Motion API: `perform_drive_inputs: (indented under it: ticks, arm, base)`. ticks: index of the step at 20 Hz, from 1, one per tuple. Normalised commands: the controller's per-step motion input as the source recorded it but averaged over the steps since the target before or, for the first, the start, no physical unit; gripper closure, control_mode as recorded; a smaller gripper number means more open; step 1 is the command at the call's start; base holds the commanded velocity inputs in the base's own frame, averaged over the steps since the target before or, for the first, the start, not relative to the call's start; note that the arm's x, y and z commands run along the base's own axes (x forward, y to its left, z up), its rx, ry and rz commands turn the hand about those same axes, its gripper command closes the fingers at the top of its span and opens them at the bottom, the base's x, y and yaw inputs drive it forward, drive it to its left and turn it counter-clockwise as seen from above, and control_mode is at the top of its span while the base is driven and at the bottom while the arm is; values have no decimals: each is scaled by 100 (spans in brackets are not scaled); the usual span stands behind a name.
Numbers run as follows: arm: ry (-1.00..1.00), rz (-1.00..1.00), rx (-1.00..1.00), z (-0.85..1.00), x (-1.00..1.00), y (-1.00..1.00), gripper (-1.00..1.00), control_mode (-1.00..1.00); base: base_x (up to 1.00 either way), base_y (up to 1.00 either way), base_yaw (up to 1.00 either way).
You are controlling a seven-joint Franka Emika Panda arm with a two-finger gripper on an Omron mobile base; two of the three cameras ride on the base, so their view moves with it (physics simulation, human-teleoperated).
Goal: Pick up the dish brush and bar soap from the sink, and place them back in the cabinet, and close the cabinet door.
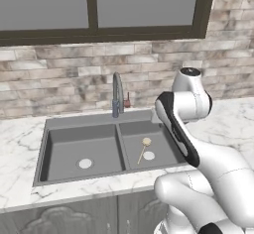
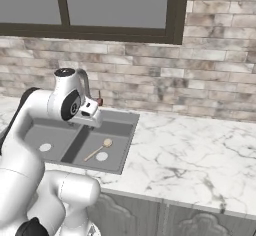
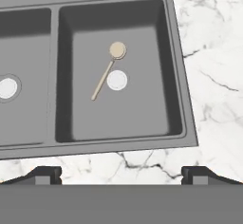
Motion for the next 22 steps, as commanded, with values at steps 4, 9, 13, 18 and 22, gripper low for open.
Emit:
perform_drive_inputs:
  ticks: [4,9,13,18,22]
  arm:
    - [0,0,0,-36,15,0,-100,-100]
    - [0,0,0,-35,15,0,-100,-100]
    - [0,0,0,-37,21,0,-100,-100]
    - [0,0,0,-37,29,0,-100,-100]
    - [0,0,0,-35,24,0,-100,-100]
  base:
    - [0,0,0]
    - [0,0,0]
    - [0,0,0]
    - [0,0,0]
    - [0,0,0]
